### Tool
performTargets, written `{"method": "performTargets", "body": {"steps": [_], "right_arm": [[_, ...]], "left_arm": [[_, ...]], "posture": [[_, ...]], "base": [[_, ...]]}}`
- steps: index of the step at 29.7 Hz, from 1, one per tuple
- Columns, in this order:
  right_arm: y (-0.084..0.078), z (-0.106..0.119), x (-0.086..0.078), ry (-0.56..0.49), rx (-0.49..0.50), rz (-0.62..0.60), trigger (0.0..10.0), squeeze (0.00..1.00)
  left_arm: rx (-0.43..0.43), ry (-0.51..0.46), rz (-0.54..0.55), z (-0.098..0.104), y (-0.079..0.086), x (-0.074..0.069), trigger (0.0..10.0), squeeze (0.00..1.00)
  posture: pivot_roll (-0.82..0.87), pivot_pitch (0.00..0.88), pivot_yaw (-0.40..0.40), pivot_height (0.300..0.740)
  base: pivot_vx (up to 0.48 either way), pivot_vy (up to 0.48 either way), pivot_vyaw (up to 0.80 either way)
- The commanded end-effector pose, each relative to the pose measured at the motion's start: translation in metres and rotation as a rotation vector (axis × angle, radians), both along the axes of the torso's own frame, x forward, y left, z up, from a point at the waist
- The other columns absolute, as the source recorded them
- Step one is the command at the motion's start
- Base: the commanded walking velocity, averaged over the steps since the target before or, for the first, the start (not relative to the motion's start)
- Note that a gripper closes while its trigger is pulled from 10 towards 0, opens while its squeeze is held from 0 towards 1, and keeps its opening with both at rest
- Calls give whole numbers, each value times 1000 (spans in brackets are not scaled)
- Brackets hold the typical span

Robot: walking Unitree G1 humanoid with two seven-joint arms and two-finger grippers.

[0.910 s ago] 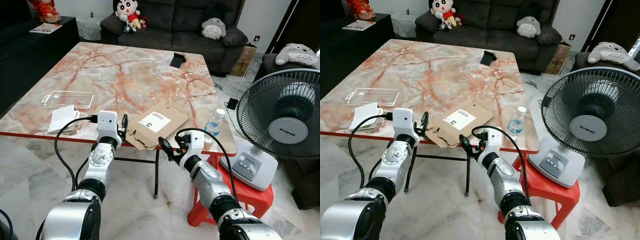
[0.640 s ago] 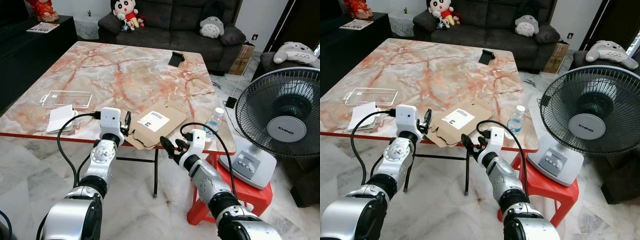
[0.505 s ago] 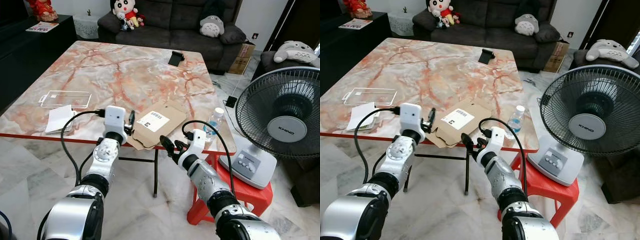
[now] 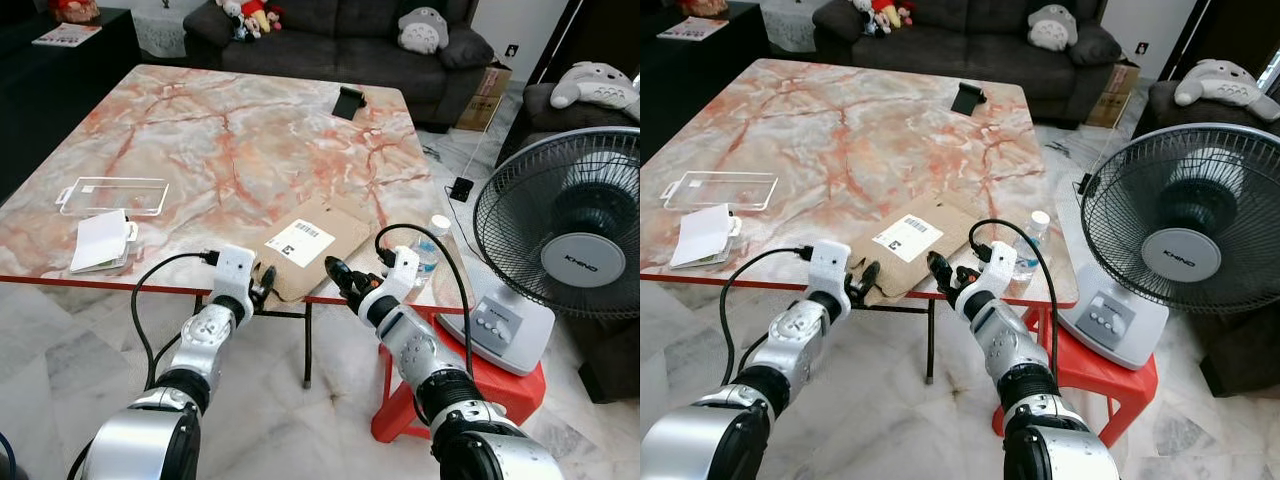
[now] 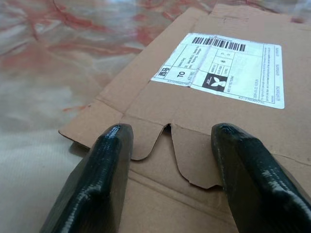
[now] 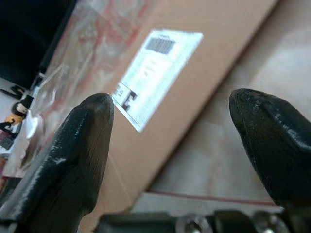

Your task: Picking trash to rubbish bin

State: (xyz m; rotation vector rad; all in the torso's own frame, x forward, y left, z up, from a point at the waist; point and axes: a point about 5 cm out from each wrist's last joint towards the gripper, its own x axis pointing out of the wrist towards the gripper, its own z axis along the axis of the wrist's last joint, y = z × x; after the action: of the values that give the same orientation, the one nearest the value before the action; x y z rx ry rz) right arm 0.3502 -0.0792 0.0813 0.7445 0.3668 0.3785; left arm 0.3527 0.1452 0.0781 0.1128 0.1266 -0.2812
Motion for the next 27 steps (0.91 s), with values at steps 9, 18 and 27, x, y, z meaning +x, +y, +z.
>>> {"method": "performTargets", "body": {"steps": [9,18,27], "right_arm": [[-5,4,0,3,0,-18,10000,0],[-10,3,-4,3,-25,-14,10000,0],[-20,21,-12,-47,-23,-19,10000,0]], "left_arm": [[12,41,-195,-13,-19,-13,10000,0],[48,12,-197,-12,-9,-15,10000,0],[34,-62,-186,3,-11,-9,10000,0]], "posture": [[-14,50,-115,740],[-6,54,-115,740],[-13,54,-118,740]], "base": [[0,0,0],[0,0,0],[0,0,0]]}}
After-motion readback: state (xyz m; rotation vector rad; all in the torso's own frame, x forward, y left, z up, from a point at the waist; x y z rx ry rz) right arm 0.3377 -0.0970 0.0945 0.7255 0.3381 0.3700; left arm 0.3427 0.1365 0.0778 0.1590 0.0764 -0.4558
